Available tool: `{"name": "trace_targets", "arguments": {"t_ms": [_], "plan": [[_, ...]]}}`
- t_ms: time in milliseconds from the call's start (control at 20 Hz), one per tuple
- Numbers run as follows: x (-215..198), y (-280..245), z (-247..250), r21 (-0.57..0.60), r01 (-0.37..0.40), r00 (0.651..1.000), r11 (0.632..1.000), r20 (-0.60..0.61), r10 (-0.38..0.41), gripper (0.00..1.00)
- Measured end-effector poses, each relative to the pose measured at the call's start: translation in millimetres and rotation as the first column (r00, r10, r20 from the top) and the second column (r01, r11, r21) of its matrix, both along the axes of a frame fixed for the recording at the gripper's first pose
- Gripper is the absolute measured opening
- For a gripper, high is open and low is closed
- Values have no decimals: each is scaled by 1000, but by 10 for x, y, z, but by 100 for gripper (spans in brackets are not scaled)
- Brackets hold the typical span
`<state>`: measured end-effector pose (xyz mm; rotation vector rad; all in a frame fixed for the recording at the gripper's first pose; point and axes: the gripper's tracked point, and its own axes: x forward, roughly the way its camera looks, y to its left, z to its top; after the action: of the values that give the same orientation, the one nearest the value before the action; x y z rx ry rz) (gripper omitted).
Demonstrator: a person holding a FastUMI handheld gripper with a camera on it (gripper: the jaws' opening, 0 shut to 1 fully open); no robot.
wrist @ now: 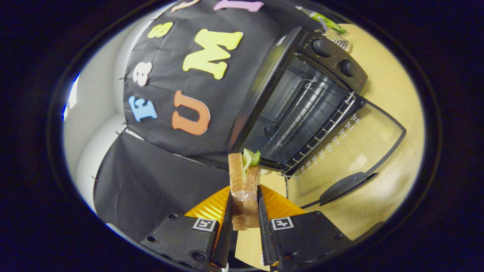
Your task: Open the toaster oven, put the food inside, and close the toaster oven door.
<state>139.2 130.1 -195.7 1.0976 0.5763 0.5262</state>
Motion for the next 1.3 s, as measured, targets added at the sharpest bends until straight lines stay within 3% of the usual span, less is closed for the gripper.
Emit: {"name": "trace_targets", "arguments": {"t_ms": [150,350,550,1050,1300], "plan": [[328,-249,-98,7,129,992,992,0,-129,39],[764,-680,-175,60,376,927,925,-36,-374,39],[1144,-859,-315,113,490,871,864,-102,-481,39],[1718,-691,-421,-74,547,836,834,2,-549,40],[1833,-684,-452,-55,523,851,851,-26,-525,44]]}}
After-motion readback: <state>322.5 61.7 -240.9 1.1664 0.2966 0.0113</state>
